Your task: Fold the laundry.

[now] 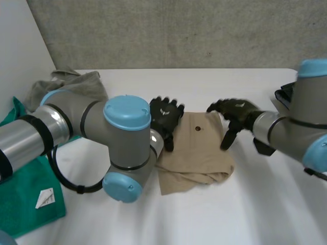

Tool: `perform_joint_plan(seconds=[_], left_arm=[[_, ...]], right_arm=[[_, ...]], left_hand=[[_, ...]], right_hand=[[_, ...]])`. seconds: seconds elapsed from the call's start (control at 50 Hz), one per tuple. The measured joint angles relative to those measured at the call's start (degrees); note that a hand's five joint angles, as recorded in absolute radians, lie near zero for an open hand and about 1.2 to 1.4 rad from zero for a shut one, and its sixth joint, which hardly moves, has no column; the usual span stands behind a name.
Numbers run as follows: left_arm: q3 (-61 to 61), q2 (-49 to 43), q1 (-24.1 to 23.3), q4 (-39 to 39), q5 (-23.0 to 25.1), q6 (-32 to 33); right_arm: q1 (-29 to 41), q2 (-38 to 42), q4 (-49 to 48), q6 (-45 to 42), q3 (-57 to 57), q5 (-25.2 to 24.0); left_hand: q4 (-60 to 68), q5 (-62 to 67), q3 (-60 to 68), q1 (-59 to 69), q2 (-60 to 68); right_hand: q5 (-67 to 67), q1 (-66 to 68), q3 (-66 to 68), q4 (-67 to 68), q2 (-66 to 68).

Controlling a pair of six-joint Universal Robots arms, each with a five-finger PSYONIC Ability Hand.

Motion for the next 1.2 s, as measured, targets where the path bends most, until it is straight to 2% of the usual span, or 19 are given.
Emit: perform_joint_plan(seconds=[0.08, 0.2, 0.22, 0.34, 0.6, 0.7, 0.76, 0.8, 0.84, 0.86, 0.88, 0.94, 1.04, 1.2], left_arm=[[-2.43, -0.22, -0.01, -2.88, -1.95, 1.1], [-6.27, -0.09, -0.2, -3.75, -2.3, 2.33], [-7.99, -0.18, -0.33, -3.71, -2.18, 2.83], [-9.05, 0.3, -0.43, -3.35, -1.99, 2.89], [-12.45, 15.32, -0.19, 3.24, -0.87, 2.28], [-15.52, 20.35, 0.23, 5.51, 3.16, 2.3], [-18.97, 24.93, 2.0, 6.35, 12.98, 2.26], [-20.09, 26.17, 3.0, 6.29, 17.83, 2.09], [-21.4, 27.4, 4.33, 6.01, 24.92, 1.6], [-21.52, 27.5, 4.46, 5.98, 25.68, 1.53], [-22.08, 27.99, 5.11, 5.71, 29.75, 0.99], [-22.56, 28.4, 5.75, 5.12, 34.68, -0.22], [-22.52, 28.47, 5.9, 4.52, 37.22, -1.74], [-22.24, 28.42, 5.68, 4.38, 36.85, -2.4]], right_arm=[[1.9, 3.83, 0.54, -2.9, -0.48, 1.39], [3.13, 6.23, 0.02, -8.82, 0.55, 4.61], [3.45, 7.17, -0.8, -12.73, 1.25, 6.84], [3.57, 6.67, -3.27, -15.74, 2.56, 8.96], [4.52, -9.75, -16.84, -10.42, 15.28, 9.1], [4.76, -15.17, -20.33, -9.23, 22.52, 8.92], [6.53, -19.59, -25.77, -8.68, 32.99, 8.26], [7.98, -20.08, -28.22, -8.66, 36.32, 7.99], [10.17, -20.13, -31.95, -8.69, 39.99, 7.82], [10.4, -20.1, -32.4, -8.69, 40.33, 7.82], [11.63, -19.74, -34.95, -8.71, 41.96, 7.84], [13.27, -17.77, -39.5, -8.86, 43.58, 8.02], [14.14, -12.39, -45.05, -9.51, 42.94, 8.51], [14.01, -4.67, -49.62, -11.56, 38.72, 9.13]], left_hand=[[0.0, 0.0, 0.0, 0.0, 0.0], [0.0, 0.0, 0.01, 0.0, 0.0], [0.0, 0.0, 0.0, -0.67, 0.0], [0.0, 0.0, 0.0, -1.43, -0.33], [0.0, -0.1, 0.0, -1.48, -0.33], [0.0, -0.11, 0.0, -1.48, -0.33], [0.0, -0.11, 0.0, -1.48, -0.33], [0.0, -0.11, 0.0, -1.48, -0.33], [0.0, -0.1, 0.0, -1.48, -0.33], [0.0, -0.11, 0.0, -1.48, -0.33], [0.0, -0.1, 0.0, -1.48, -0.33], [0.0, -0.1, 0.0, -1.47, -0.33], [0.0, -0.11, 0.0, -1.48, -0.33], [0.0, -0.11, 0.0, -1.48, -0.33]], right_hand=[[0.0, 0.0, 0.0, 0.0, 0.0], [0.0, -1.43, -0.64, 0.0, 0.0], [0.0, -1.43, -0.64, 0.0, 0.0], [0.0, -3.03, -1.36, 0.0, -0.98], [-0.77, -3.04, -1.36, 0.0, -0.98], [-0.77, -3.04, -1.36, 0.0, -0.98], [-0.77, -3.04, -1.36, 0.0, -0.98], [-0.77, -3.04, -1.36, 0.0, -0.98], [-0.77, -3.04, -1.36, 0.0, -0.98], [-0.77, -3.04, -1.36, 0.0, -0.98], [-0.77, -3.04, -1.36, 0.0, -0.98], [-0.77, -3.04, -1.36, 0.0, -0.98], [-0.78, -3.04, -1.36, 0.0, -0.98], [-0.78, -3.04, -1.36, 0.0, -0.98]])
